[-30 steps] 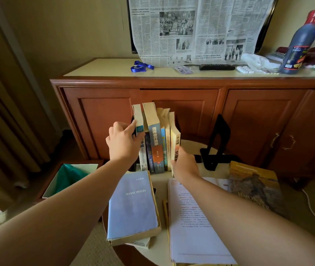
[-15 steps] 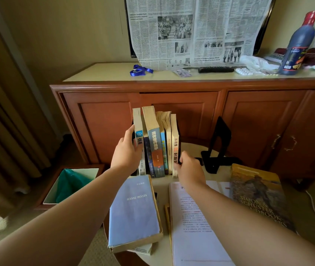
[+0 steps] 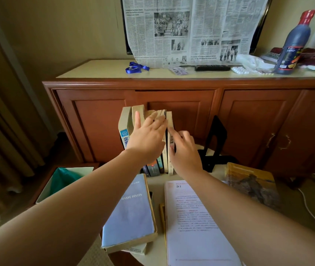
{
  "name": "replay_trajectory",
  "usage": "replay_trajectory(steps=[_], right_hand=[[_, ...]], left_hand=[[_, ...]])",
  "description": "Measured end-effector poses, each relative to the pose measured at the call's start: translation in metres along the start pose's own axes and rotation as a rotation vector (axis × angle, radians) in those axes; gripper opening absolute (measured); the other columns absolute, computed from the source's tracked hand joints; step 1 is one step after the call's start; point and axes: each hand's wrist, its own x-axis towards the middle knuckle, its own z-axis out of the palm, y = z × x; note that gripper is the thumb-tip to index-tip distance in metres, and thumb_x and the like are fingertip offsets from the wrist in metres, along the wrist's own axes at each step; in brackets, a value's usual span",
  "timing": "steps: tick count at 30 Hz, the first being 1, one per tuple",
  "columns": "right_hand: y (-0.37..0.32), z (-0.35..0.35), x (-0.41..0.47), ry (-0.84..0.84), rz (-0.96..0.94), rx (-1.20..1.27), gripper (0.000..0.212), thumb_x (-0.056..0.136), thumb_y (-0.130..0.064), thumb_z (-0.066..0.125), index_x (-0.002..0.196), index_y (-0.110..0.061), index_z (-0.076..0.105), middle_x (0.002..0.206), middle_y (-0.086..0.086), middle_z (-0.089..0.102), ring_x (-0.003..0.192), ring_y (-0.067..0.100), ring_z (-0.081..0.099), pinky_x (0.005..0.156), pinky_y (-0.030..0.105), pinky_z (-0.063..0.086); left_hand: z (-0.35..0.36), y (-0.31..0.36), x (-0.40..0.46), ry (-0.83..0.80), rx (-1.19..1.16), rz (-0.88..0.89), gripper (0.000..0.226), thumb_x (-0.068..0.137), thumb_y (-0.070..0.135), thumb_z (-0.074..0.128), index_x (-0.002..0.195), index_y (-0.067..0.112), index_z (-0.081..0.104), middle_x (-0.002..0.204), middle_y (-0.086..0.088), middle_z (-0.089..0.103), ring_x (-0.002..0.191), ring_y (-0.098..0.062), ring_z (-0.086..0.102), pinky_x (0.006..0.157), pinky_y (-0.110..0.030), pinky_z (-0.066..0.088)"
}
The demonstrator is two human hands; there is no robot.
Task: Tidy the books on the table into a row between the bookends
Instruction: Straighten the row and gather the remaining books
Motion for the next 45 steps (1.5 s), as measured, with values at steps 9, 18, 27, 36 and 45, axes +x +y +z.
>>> replay_trajectory(steps=[9, 18, 27, 36, 45], right_hand=[[0.006, -0.013, 0.0, -0.089, 0.068, 0.119, 0.057, 0.102, -0.022, 0.058, 0.155, -0.036, 0.041, 0.104, -0.001, 0.054, 0.096, 0.02, 0.058, 0.076, 0.04, 0.055], [-0.002, -0.017, 0.008, -0.053, 0.086, 0.098, 0.037, 0.099, -0.024, 0.066, 0.135, -0.025, 0.058, 0.1, 0.004, 0.062, 0.091, 0.027, 0.063, 0.072, 0.045, 0.057], [0.001, -0.016, 0.011, -0.028, 0.088, 0.119, 0.035, 0.099, -0.02, 0.067, 0.133, -0.021, 0.061, 0.096, 0.002, 0.062, 0.086, 0.024, 0.062, 0.068, 0.044, 0.057], [-0.01, -0.011, 0.008, -0.032, 0.083, 0.115, 0.04, 0.102, -0.019, 0.062, 0.141, -0.028, 0.059, 0.095, 0.002, 0.061, 0.085, 0.022, 0.062, 0.068, 0.038, 0.055], [-0.008, -0.007, -0.023, -0.199, 0.318, 0.274, 0.064, 0.103, -0.019, 0.059, 0.16, -0.029, 0.033, 0.121, -0.011, 0.067, 0.108, 0.012, 0.064, 0.092, 0.038, 0.057]], left_hand=[[0.017, 0.01, -0.008, 0.113, -0.039, -0.071, 0.032, 0.099, 0.039, 0.062, 0.123, 0.018, 0.068, 0.115, -0.002, 0.065, 0.111, -0.029, 0.061, 0.125, -0.059, 0.002], [0.002, 0.005, -0.001, -0.101, 0.02, 0.032, 0.03, 0.094, 0.022, 0.072, 0.124, 0.017, 0.071, 0.13, -0.011, 0.046, 0.128, -0.036, 0.043, 0.118, -0.049, 0.032], [-0.002, -0.024, 0.02, -0.3, 0.036, 0.102, 0.024, 0.095, 0.005, 0.059, 0.111, 0.017, 0.073, 0.128, -0.006, 0.062, 0.121, -0.033, 0.059, 0.091, -0.044, 0.056], [-0.003, -0.014, 0.015, -0.258, -0.05, 0.089, 0.038, 0.097, -0.006, 0.049, 0.124, 0.019, 0.061, 0.12, -0.003, 0.061, 0.138, -0.034, 0.048, 0.12, -0.048, 0.035], [0.037, -0.007, -0.056, 0.266, -0.147, -0.032, 0.048, 0.082, 0.009, 0.073, 0.129, 0.008, 0.063, 0.126, -0.013, 0.061, 0.114, -0.037, 0.055, 0.121, -0.059, 0.031]])
